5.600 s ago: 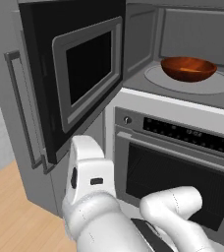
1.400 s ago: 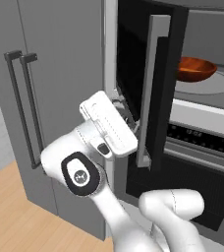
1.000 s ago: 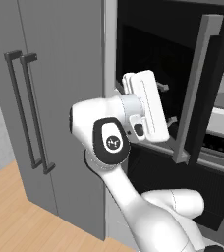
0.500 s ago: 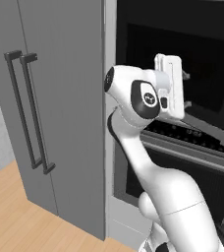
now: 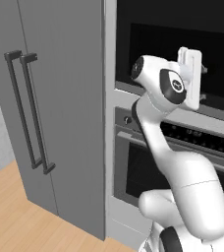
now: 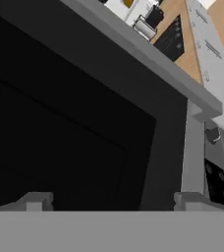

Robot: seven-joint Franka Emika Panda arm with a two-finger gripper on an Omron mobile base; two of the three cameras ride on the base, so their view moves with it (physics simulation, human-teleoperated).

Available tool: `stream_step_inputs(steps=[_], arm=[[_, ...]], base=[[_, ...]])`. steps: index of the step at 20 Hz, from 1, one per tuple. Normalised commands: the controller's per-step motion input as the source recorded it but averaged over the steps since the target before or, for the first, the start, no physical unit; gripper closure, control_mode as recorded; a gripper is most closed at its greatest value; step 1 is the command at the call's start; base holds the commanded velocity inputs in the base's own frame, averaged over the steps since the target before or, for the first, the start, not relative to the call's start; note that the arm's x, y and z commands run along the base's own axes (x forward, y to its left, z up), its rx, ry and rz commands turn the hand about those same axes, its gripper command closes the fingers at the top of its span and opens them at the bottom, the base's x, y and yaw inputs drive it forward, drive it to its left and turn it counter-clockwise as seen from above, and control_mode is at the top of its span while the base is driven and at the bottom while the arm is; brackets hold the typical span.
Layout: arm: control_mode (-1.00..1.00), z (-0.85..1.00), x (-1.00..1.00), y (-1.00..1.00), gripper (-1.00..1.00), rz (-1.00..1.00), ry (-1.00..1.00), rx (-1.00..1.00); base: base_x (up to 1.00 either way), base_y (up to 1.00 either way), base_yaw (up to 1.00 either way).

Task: Pick the carrot from the sink and place it in the bowl. Then pick the bowl and place it in the microwave. Then close the microwave door and press the start button.

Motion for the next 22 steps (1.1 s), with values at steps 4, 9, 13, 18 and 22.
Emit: stream_step_inputs(steps=[4,9,13,18,22], arm=[[-1.00,-0.01,0.35,-0.78,-1.00,0.00,0.00,0.02],[-1.00,-0.13,0.34,-0.57,-1.00,0.00,-0.04,0.00],[-1.00,-0.28,0.31,-0.42,-1.00,0.00,-0.06,0.00],[-1.00,-0.06,-0.65,-0.02,-1.00,0.04,-0.06,0.00],[-1.00,0.20,-1.00,0.08,-1.00,0.11,-0.02,0.00]], base=[[0.00,0.00,0.00],[0.00,0.00,0.00],[0.00,0.00,0.00],[0.00,0.00,0.00],[0.00,0.00,0.00]])
